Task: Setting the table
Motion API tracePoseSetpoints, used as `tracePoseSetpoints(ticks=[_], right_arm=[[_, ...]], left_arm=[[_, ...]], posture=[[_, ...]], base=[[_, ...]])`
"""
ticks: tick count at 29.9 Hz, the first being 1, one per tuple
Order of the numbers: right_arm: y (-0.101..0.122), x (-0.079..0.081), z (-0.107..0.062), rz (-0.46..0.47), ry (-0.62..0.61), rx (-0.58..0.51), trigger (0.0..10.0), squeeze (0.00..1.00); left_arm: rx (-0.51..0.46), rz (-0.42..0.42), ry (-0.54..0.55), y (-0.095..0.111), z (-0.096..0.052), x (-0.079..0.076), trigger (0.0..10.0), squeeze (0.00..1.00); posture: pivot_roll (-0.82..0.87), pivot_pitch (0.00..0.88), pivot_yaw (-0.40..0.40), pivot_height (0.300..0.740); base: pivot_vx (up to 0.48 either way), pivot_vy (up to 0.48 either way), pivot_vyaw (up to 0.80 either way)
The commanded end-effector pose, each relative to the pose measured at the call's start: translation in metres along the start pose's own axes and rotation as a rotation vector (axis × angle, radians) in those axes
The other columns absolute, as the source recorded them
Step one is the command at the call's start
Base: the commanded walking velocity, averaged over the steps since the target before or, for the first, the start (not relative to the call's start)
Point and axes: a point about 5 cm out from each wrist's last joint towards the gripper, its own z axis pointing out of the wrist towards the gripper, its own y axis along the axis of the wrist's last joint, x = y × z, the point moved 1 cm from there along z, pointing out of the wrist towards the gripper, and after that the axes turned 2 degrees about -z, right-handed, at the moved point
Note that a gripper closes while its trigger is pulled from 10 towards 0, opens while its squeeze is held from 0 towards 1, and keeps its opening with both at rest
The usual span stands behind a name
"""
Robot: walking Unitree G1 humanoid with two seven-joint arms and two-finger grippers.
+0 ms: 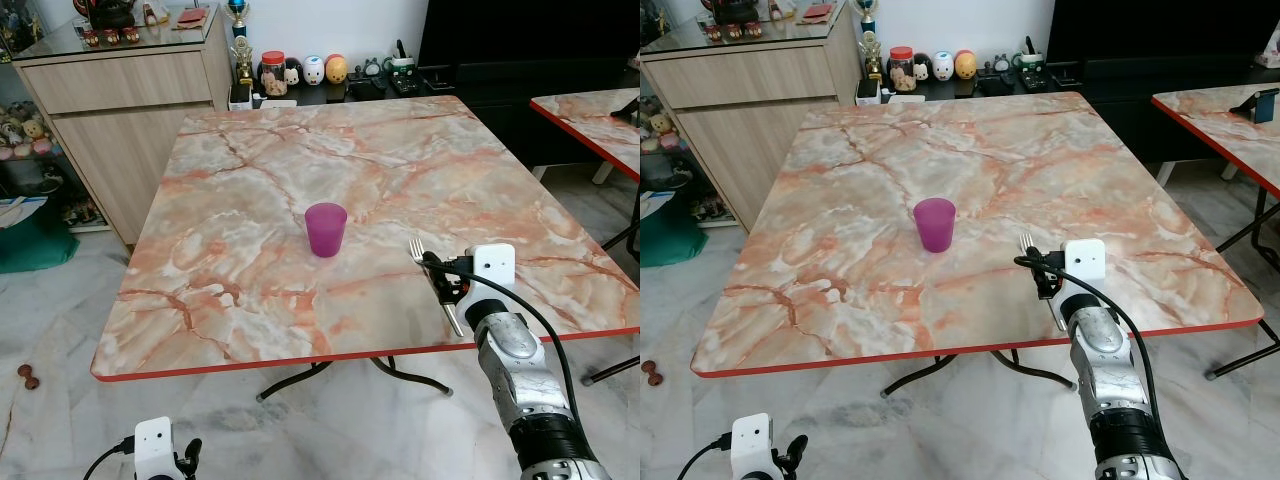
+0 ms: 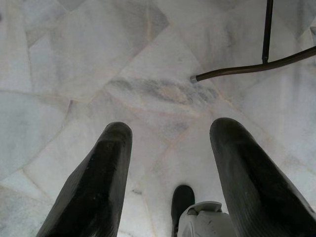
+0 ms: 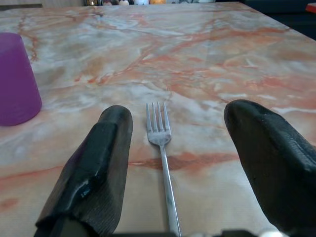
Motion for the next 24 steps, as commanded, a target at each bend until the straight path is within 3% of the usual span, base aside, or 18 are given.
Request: tracePoseSetpoints(ticks=[1, 17, 24], right_arm=[[-0.0001, 0.0050, 0.0010, -0.010, 0.016, -0.003, 10.0, 0.00], [-0.0010, 0.0069, 0.0015, -0.024, 0.018, 0.001, 10.0, 0.00], [-0.0014, 0.0083, 0.0012, -0.021, 0.023, 0.002, 10.0, 0.00]], left_arm=[[0.027, 0.013, 0.004, -0.0055, -0.0016, 0.0034, 10.0, 0.00], [0.024, 0.017, -0.001, -0.0056, -0.0016, 0.0013, 10.0, 0.00], [0.020, 0.017, -0.005, -0.0051, -0.0015, 0.0002, 10.0, 0.00]], posture=[[-0.10, 0.000, 0.033, 0.707], [-0.09, 0.000, 0.030, 0.707], [-0.09, 0.000, 0.030, 0.707]], base=[[0.000, 0.000, 0.00], [0.000, 0.000, 0.00], [0.310, 0.000, 0.00]])
